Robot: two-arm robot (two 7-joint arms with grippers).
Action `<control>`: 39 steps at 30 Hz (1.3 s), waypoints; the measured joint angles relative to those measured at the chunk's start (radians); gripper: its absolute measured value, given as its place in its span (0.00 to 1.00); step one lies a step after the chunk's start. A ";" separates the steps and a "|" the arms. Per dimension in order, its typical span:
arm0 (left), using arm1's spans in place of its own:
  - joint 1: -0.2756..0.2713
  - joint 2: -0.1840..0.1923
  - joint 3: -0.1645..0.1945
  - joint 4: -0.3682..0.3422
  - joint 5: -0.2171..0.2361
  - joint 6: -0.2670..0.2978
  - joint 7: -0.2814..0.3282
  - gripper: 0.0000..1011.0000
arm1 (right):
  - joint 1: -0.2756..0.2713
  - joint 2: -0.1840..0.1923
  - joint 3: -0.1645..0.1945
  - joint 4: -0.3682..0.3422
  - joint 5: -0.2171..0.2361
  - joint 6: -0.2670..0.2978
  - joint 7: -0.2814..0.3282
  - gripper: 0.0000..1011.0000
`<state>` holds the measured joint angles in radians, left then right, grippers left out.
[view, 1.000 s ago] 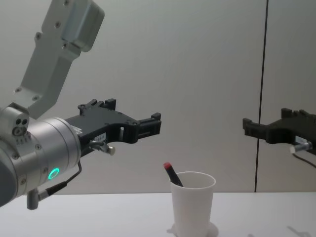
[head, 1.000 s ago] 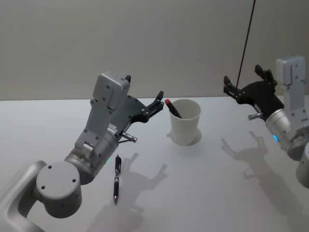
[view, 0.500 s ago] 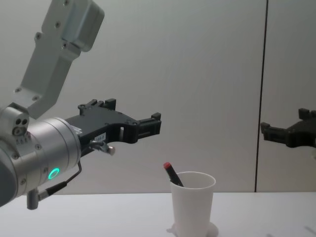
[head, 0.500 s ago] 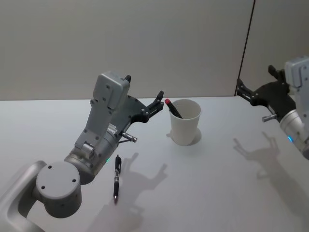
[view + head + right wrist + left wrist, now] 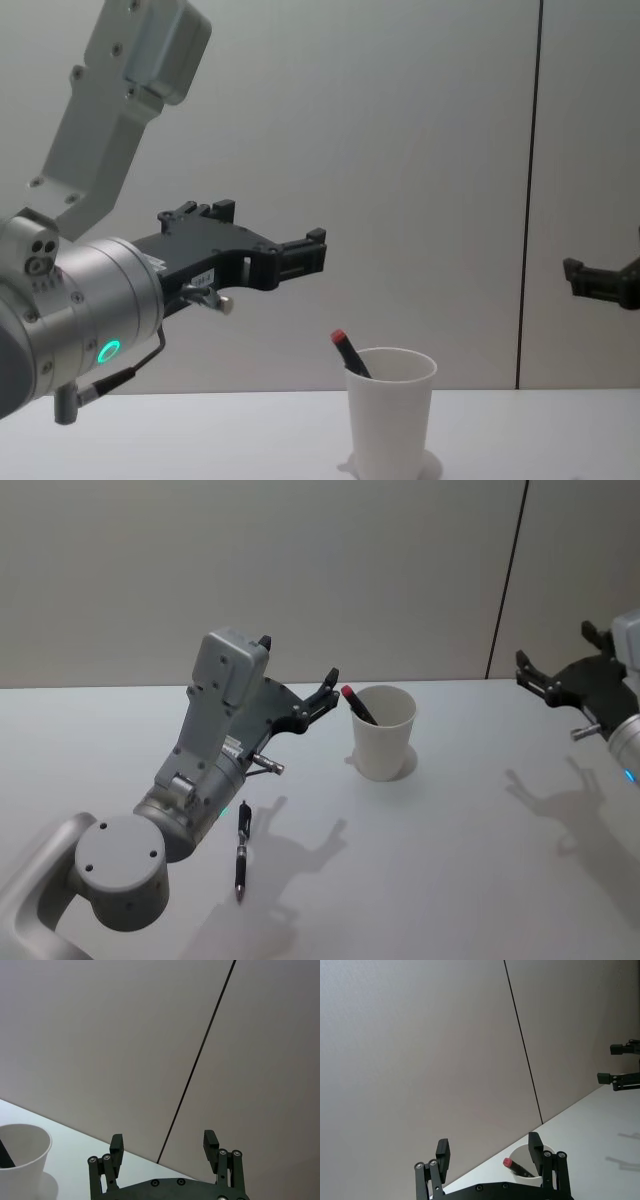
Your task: Place the pen into the pen holder.
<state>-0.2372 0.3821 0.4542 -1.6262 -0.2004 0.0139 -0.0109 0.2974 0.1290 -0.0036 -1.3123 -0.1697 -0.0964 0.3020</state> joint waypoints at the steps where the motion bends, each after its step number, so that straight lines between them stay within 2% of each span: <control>1: 0.000 0.000 0.000 0.000 0.000 0.000 0.000 0.99 | -0.001 0.002 0.001 -0.001 -0.001 0.000 0.001 0.99; 12: 0.000 0.000 0.000 0.000 0.000 0.000 0.000 0.99 | -0.016 0.022 0.016 -0.019 -0.003 0.006 0.014 0.99; 28: 0.001 0.000 0.000 0.000 0.000 0.001 0.000 0.99 | -0.024 0.032 0.022 -0.029 -0.001 0.010 0.022 0.99; 34: 0.009 0.002 -0.002 -0.011 -0.006 0.019 0.010 0.99 | -0.025 0.033 0.023 -0.030 0.000 0.010 0.024 0.99; 39: 0.023 0.007 -0.005 -0.027 -0.031 0.047 0.032 0.99 | -0.025 0.034 0.024 -0.031 0.000 0.011 0.024 0.99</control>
<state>-0.2141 0.3887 0.4496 -1.6530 -0.2314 0.0608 0.0213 0.2722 0.1628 0.0199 -1.3434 -0.1693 -0.0854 0.3261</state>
